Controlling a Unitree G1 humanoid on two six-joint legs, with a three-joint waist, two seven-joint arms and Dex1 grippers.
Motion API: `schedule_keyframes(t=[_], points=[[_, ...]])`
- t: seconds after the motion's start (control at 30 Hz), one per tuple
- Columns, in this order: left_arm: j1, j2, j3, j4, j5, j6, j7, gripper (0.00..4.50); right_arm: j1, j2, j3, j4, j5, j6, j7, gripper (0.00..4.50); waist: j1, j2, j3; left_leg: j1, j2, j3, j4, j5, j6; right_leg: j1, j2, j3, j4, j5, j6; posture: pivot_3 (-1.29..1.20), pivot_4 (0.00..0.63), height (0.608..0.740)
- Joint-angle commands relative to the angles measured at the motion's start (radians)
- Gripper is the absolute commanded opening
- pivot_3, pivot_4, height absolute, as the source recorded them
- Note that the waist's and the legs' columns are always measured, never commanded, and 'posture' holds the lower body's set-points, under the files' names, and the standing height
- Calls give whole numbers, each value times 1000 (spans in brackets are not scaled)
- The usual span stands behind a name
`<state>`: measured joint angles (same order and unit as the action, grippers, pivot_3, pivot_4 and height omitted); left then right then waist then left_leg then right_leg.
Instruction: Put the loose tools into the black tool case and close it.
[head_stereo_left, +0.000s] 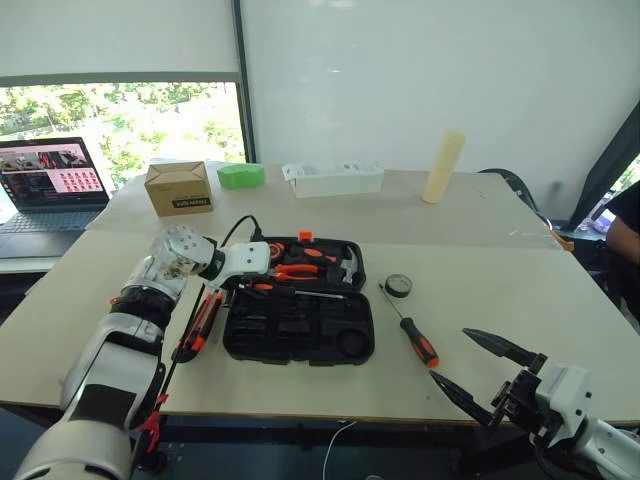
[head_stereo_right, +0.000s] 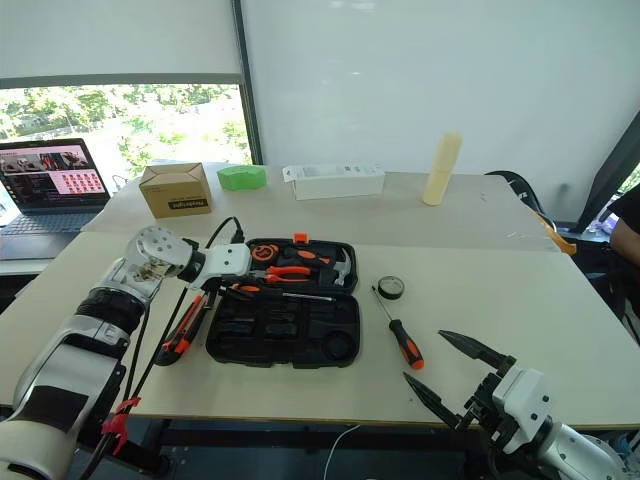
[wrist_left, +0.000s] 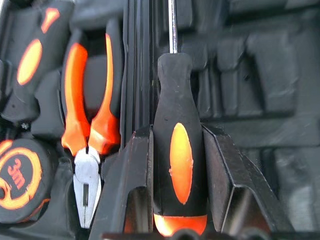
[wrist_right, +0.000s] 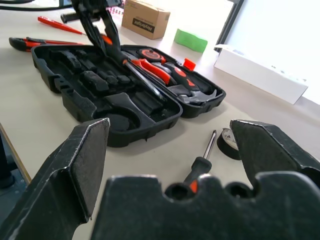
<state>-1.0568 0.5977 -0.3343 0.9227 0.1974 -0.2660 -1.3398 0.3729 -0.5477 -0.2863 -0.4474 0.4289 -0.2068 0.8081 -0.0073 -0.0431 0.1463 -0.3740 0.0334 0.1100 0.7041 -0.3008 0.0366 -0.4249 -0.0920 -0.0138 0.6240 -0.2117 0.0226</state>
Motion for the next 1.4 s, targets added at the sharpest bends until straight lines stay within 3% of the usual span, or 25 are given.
schedule_keyframes(t=[0.03, 0.3, 0.37, 0.4, 0.5, 0.73, 0.77, 0.8, 1.03, 1.4], points=[[-45, -5, -2, 37, 25, -35, 31, 882, 6, 5, -15, -43, -2, 0, -23, 4500, 4, -1, 0, -1, 0, 0, 0, 0, 0, 0, 0, 0, 0, 0, 0, 0, 150, 740], [-44, 4, -31, 72, 81, -53, 30, 882, 8, 7, -9, -55, -6, 5, -40, 4500, 10, -1, 0, 0, 0, 0, 1, 0, 1, 0, 0, 0, 0, 0, 1, 0, 150, 740], [-43, -12, -2, 63, 42, -54, 23, 1889, 4, 7, -7, -56, -6, 8, -42, 4500, 10, -1, 0, 0, 0, 0, 1, 0, 1, 0, 0, 0, 0, 0, 1, 0, 150, 740], [-45, -21, 25, 51, 4, -57, 11, 1997, 2, 7, -5, -56, -6, 9, -43, 4500, 10, -1, 0, 0, 0, 0, 1, 0, 1, 0, 0, 0, 0, 0, 1, 0, 150, 740], [-56, -32, 78, 30, -66, -87, -14, 3045, 2, 5, -4, -57, -4, 11, -42, 4500, 14, -1, 1, -1, 0, 0, 1, 0, 1, 0, 0, 0, 0, 0, 0, 0, 150, 740], [-45, -23, 150, -11, -151, -54, -52, 3045, -3, 3, -4, -54, -2, 19, -41, 4500, 17, -1, 1, -2, 0, 0, 2, -1, 1, 0, -1, -1, 0, 0, 1, 0, 150, 740], [-27, -23, 149, -3, -149, -45, -51, 2531, -10, 5, 1, -54, -5, 20, -44, 4500, 17, -1, 1, -2, 0, 0, 2, -1, 1, 0, 0, -1, 0, 0, 1, 0, 150, 740], [-14, -28, 151, 8, -146, -30, -35, 2418, -15, 6, 6, -55, -8, 22, -47, 4500, 17, -1, 1, -2, 0, 0, 2, -1, 1, 0, 0, -1, 0, 0, 1, 0, 150, 740], [36, -59, 143, 37, -131, 62, -8, 23, -46, -4, 20, -56, -7, 34, -52, 4500, 16, -1, 1, -1, 0, 0, 2, -1, 1, 0, 0, -1, 0, 0, 1, 0, 150, 740], [78, -86, 87, 46, -52, 84, 65, 23, -54, -7, 14, -53, -2, 39, -47, 4500, 19, -1, 1, -1, 0, 0, 2, -1, 1, 1, 0, -1, 0, 1, 1, 0, 150, 740]])
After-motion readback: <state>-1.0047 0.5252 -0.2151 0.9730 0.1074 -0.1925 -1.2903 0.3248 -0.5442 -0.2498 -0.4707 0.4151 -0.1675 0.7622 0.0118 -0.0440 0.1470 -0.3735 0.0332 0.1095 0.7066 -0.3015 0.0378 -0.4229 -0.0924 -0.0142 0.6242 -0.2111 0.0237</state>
